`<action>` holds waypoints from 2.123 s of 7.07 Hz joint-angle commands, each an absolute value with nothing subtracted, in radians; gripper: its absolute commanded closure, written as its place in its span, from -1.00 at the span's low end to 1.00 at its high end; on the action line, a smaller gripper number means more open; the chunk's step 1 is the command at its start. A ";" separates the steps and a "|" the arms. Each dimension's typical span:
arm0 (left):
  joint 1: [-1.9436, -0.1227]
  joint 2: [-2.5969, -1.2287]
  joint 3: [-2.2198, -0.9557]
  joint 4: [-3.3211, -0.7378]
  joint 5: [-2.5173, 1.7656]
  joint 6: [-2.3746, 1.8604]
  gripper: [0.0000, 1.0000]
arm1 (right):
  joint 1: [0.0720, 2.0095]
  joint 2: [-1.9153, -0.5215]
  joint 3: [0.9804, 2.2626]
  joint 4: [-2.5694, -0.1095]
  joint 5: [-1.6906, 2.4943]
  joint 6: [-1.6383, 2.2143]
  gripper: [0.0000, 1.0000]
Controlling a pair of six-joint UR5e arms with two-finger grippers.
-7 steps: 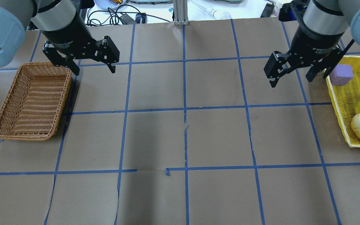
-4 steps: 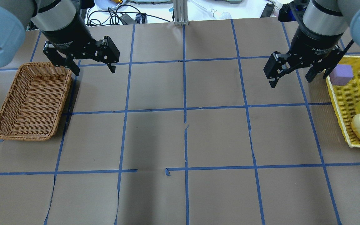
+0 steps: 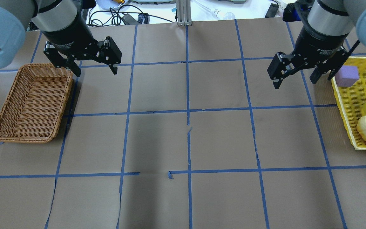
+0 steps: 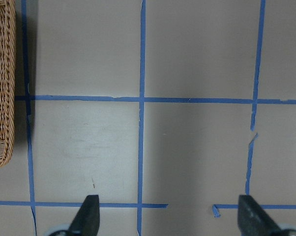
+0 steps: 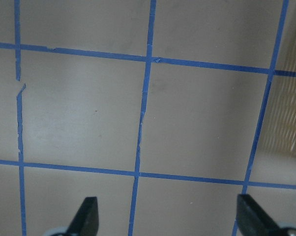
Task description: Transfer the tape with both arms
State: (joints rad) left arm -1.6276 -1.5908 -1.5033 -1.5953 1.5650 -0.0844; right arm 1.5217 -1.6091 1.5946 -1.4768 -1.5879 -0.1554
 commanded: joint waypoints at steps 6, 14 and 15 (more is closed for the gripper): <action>-1.628 -1.591 -1.503 -1.595 1.568 -0.084 -1.00 | 1.124 -1.525 1.603 -1.508 -1.569 -0.742 -1.00; -1.628 -1.591 -1.503 -1.595 1.566 -0.084 -1.00 | 0.805 -1.093 1.618 -1.911 -1.577 -1.051 -1.00; -1.628 -1.591 -1.503 -1.595 1.566 -0.084 -1.00 | 0.805 -1.079 1.640 -1.949 -1.585 -1.049 -0.76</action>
State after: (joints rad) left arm -1.6276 -1.5907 -1.5033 -1.5953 1.5662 -0.0844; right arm 0.8106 -1.1085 1.6188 -1.9005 -1.5778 -1.0512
